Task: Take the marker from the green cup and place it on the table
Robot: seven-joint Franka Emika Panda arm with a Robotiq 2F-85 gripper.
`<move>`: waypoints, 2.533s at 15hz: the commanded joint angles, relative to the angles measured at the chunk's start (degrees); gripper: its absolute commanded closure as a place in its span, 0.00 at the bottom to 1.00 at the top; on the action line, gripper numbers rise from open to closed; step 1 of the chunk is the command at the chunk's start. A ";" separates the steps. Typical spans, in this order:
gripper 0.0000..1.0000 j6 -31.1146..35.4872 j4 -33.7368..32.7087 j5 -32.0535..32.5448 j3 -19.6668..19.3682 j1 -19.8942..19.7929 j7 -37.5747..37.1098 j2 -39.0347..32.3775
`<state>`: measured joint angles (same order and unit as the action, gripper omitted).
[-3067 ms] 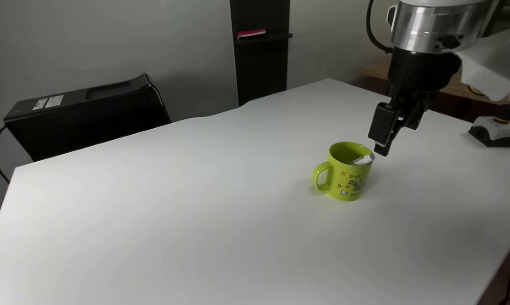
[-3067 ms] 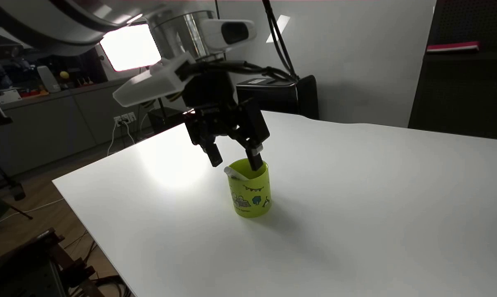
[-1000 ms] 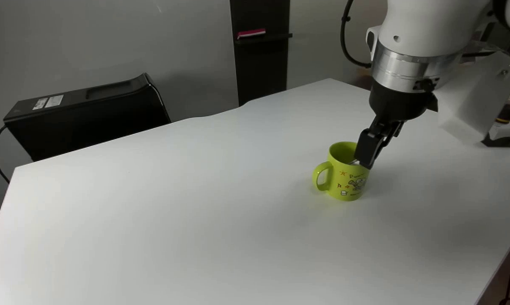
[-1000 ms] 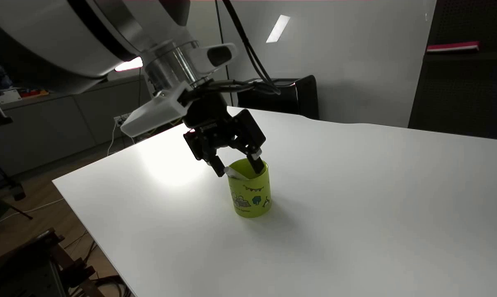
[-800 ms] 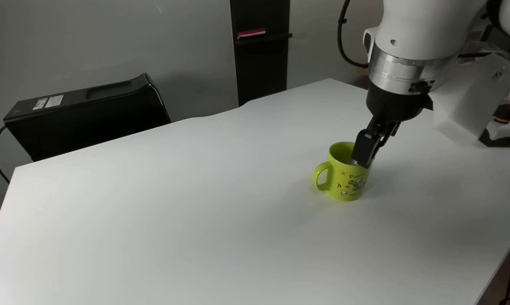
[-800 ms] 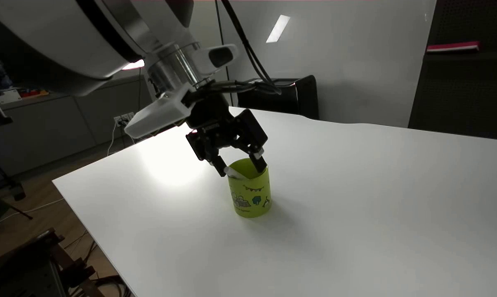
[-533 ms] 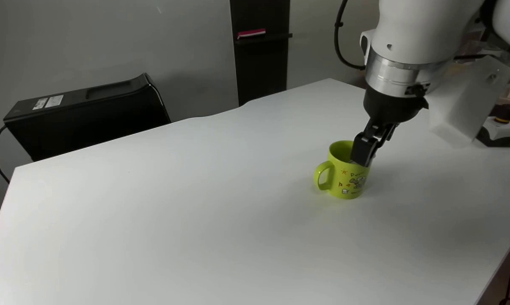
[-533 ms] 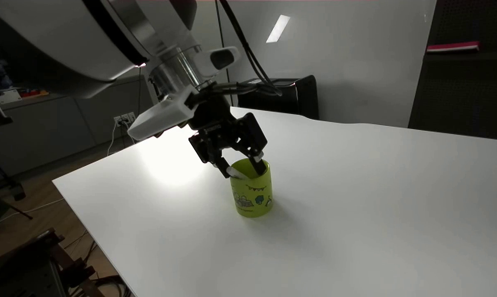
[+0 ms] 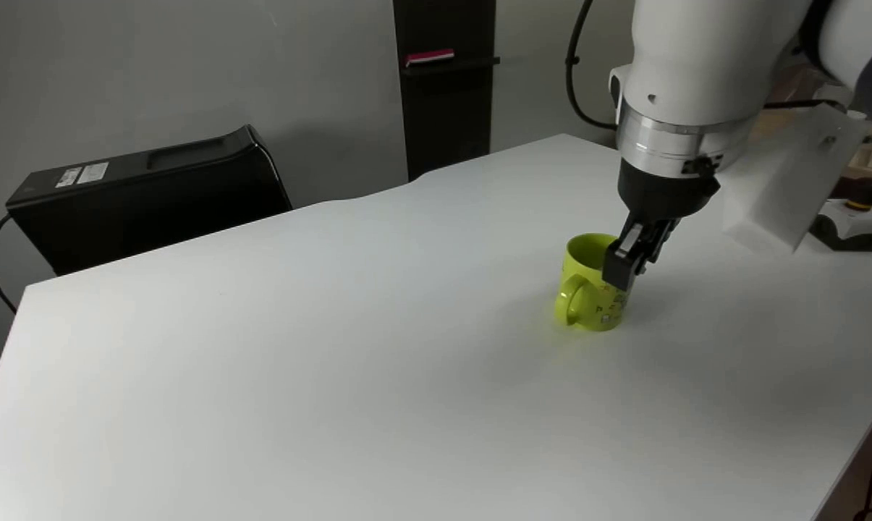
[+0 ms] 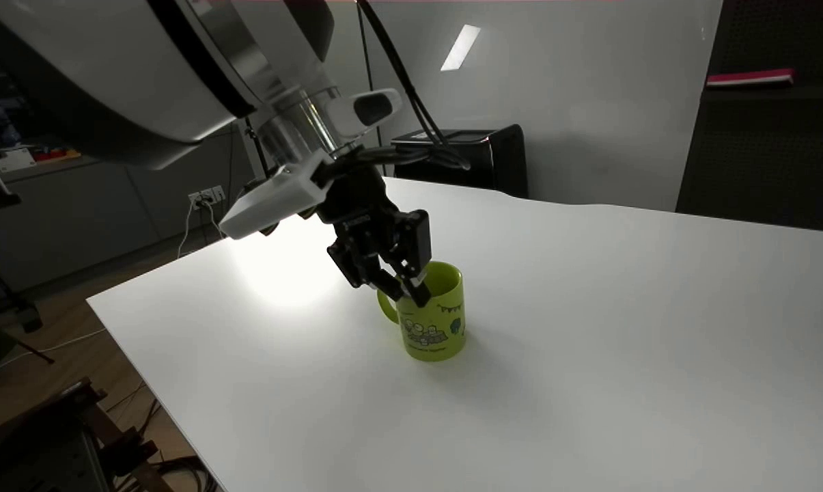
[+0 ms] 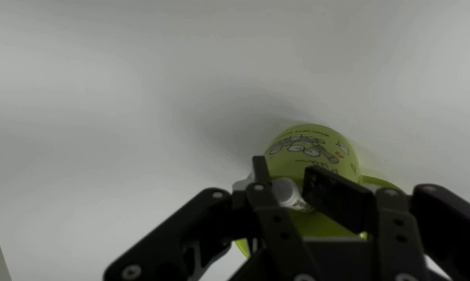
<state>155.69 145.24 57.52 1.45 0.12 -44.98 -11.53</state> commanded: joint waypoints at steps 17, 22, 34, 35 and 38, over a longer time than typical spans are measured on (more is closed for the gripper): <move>0.95 -6.96 -12.31 -7.74 -0.76 1.21 3.74 1.80; 0.95 -9.81 -12.68 -32.28 6.76 -4.91 26.45 4.00; 0.95 -16.93 -11.54 -44.11 2.97 2.40 39.81 6.04; 0.95 -15.27 -10.70 -44.63 3.08 2.73 40.16 5.39; 0.95 -7.09 -7.58 -43.83 3.01 3.80 39.61 3.61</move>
<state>142.12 135.17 13.85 4.76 2.92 -5.66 -6.80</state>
